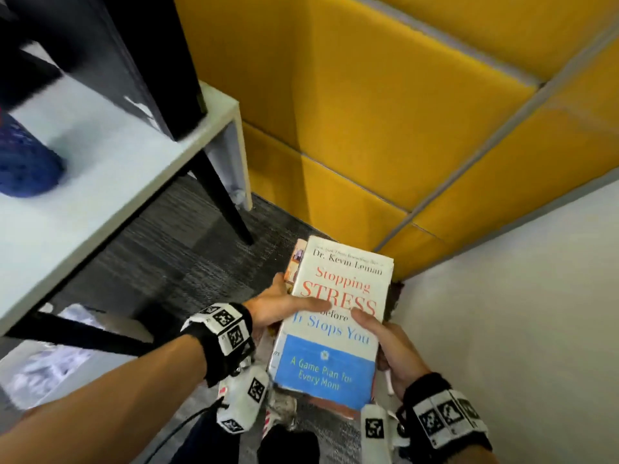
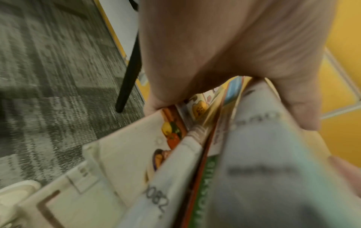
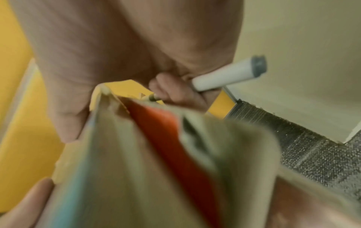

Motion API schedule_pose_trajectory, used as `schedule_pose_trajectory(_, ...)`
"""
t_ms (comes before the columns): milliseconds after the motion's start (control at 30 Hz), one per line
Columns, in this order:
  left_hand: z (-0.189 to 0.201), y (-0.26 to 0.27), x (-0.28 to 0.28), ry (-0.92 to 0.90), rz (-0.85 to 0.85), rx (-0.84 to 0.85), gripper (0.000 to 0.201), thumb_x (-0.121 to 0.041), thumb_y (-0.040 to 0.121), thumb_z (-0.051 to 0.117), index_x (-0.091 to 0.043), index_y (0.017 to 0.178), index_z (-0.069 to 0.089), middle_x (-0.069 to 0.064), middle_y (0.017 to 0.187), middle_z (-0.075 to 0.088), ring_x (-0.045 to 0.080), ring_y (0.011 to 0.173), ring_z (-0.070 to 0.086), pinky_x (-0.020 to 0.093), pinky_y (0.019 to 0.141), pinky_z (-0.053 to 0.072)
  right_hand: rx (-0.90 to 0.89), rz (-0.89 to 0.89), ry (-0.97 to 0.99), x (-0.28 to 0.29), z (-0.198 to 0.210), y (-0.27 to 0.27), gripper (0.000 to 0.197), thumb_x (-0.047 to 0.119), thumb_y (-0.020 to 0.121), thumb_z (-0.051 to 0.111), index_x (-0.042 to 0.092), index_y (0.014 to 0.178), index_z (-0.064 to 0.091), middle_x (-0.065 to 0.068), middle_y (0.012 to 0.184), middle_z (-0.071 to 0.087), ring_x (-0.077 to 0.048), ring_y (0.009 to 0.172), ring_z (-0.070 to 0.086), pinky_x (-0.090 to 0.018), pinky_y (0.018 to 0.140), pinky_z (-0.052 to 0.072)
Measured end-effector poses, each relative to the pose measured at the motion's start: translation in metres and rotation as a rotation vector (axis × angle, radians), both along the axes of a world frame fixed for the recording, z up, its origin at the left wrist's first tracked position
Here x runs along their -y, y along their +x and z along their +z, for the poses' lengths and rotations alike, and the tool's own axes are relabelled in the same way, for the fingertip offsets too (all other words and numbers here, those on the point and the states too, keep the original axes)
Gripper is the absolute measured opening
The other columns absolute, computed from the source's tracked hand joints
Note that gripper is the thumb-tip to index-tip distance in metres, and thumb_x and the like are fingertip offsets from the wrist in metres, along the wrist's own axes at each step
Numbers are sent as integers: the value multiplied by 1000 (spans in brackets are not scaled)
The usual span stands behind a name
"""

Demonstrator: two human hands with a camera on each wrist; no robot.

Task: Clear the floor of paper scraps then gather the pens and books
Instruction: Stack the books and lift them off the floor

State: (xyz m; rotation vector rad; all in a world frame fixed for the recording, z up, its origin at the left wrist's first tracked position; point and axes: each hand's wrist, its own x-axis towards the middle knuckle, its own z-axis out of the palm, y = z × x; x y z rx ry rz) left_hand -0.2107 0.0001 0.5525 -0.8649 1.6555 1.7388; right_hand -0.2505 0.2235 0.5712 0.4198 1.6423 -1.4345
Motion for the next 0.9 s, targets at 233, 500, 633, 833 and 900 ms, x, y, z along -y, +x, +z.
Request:
schedule_pose_trajectory(233, 106, 70, 48, 64, 109, -121, 84, -29, 74, 84, -17, 138, 31, -1, 114, 72, 15, 92, 74, 34, 83, 60, -44, 64, -66, 57, 111, 55, 34, 33, 87, 67, 15, 115, 69, -8, 106, 75, -19, 82, 74, -15, 43, 47)
schedule_pose_trajectory(500, 155, 156, 159, 65, 138, -264, 65, -33, 83, 76, -21, 137, 42, 0, 119, 72, 19, 104, 71, 42, 97, 54, -174, 139, -6, 159, 146, 130, 37, 54, 75, 68, 27, 99, 76, -1, 89, 77, -28, 64, 46, -31, 59, 23)
schedule_pose_trajectory(633, 173, 216, 224, 66, 120, -286, 31, -25, 91, 66, -22, 121, 57, 1, 114, 74, 17, 95, 73, 36, 91, 57, -155, 171, 4, 225, 146, 177, 41, 59, 78, 64, 28, 101, 76, -2, 97, 77, -18, 66, 40, -30, 54, 14)
schedule_pose_trajectory(833, 184, 272, 324, 1, 130, -283, 16, -23, 93, 65, -27, 108, 61, 0, 112, 73, 18, 95, 72, 30, 88, 57, -107, 274, 46, 320, 142, 220, 52, 64, 76, 64, 21, 103, 75, 1, 78, 75, -10, 50, 30, -26, 51, 16)
schedule_pose_trajectory(900, 179, 278, 356, -40, 149, -266, 31, -27, 89, 70, -23, 118, 62, -1, 112, 74, 19, 99, 73, 34, 93, 56, -95, 296, 38, 347, 136, 223, 52, 63, 76, 65, 19, 102, 76, 4, 69, 71, -10, 48, 26, -25, 51, 15)
